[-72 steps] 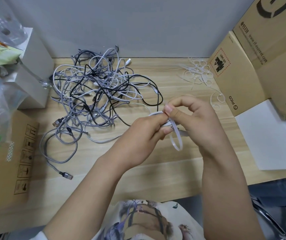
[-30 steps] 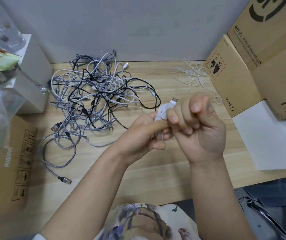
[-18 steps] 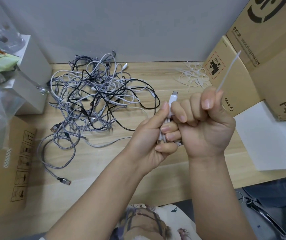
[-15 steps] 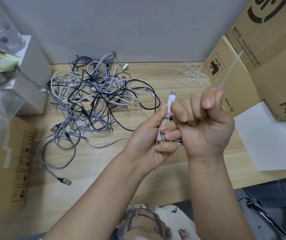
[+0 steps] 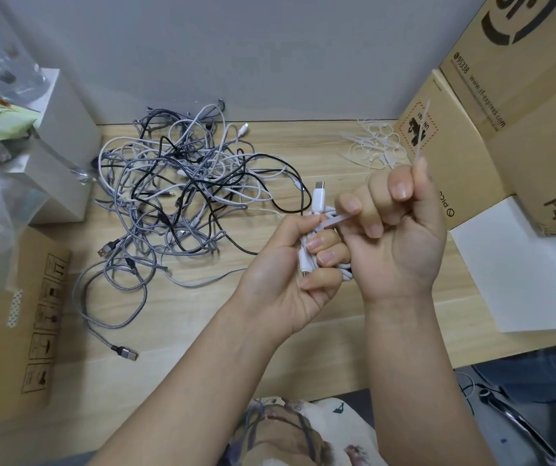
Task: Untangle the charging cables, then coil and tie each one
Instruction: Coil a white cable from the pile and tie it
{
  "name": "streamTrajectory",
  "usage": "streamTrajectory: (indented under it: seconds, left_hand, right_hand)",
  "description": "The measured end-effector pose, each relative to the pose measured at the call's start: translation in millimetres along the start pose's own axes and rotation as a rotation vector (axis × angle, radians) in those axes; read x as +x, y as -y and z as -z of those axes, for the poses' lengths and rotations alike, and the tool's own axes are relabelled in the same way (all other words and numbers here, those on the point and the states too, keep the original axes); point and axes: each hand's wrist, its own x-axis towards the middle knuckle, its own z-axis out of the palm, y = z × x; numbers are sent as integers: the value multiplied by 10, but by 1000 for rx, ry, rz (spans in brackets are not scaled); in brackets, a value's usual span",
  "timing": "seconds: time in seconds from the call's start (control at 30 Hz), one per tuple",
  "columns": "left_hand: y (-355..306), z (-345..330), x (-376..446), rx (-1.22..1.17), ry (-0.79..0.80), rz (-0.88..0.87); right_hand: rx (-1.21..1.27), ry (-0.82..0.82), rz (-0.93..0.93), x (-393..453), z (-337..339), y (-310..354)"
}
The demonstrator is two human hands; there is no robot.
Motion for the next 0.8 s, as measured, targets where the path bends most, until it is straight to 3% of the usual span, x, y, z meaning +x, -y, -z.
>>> streamTrajectory:
  seconds: [0.3, 0.47, 0.53, 0.7, 0.8]
  left_hand:
    - [153, -182, -77, -88, -56, -148]
    - [140, -163, -106, -111, 50, -170]
    - [73, -152, -131, -25, 110, -173]
    - [-148, -17, -149, 370, 146, -212]
    - [-220, 38, -193, 640, 166, -239]
  right_hand:
    - [412, -72, 4, 106, 11, 2]
    - [616, -40, -26, 144, 13, 9]
    - [491, 5, -63, 164, 69, 48]
    - [-164, 327, -150, 191, 179, 257]
    - [-478, 397, -193, 186, 154, 395]
